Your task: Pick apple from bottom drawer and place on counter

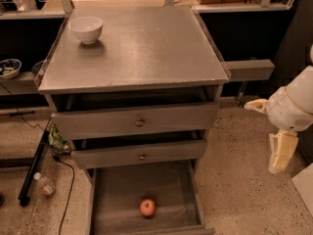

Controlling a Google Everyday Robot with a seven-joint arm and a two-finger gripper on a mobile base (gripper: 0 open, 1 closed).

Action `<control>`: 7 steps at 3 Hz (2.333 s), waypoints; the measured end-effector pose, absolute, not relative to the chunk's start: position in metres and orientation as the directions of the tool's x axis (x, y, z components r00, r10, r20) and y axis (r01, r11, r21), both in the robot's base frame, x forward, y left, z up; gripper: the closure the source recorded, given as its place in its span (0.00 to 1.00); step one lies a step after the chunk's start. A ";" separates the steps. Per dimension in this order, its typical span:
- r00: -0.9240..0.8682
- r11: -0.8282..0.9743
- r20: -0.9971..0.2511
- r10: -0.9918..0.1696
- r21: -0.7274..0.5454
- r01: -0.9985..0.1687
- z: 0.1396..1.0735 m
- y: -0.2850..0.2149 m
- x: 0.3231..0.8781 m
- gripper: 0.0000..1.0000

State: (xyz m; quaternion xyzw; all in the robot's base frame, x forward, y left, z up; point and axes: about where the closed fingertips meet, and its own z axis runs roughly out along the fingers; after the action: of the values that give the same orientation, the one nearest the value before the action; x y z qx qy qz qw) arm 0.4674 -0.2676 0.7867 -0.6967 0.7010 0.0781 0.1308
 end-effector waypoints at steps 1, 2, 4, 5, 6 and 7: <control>-0.016 0.038 -0.267 -0.964 -0.078 -0.996 0.760 -0.262 0.494 0.00; -0.016 0.038 -0.267 -0.964 -0.078 -0.996 0.760 -0.262 0.494 0.00; -0.023 0.040 -0.289 -0.957 -0.051 -0.998 0.706 -0.227 0.490 0.00; -0.023 0.038 -0.292 -0.956 -0.044 -0.998 0.699 -0.225 0.487 0.00; -0.019 0.030 -0.322 -0.947 -0.030 -0.999 0.673 -0.219 0.481 0.00; -0.014 0.014 -0.343 -0.939 0.001 -1.000 0.614 -0.201 0.488 0.00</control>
Offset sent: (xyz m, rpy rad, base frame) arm 0.0403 0.0067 -0.0378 -0.0352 -0.0064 -0.0361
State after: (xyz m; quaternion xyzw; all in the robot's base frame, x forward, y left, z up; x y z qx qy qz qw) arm 0.4880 -0.2008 0.6138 -0.6913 0.7012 0.1228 0.1235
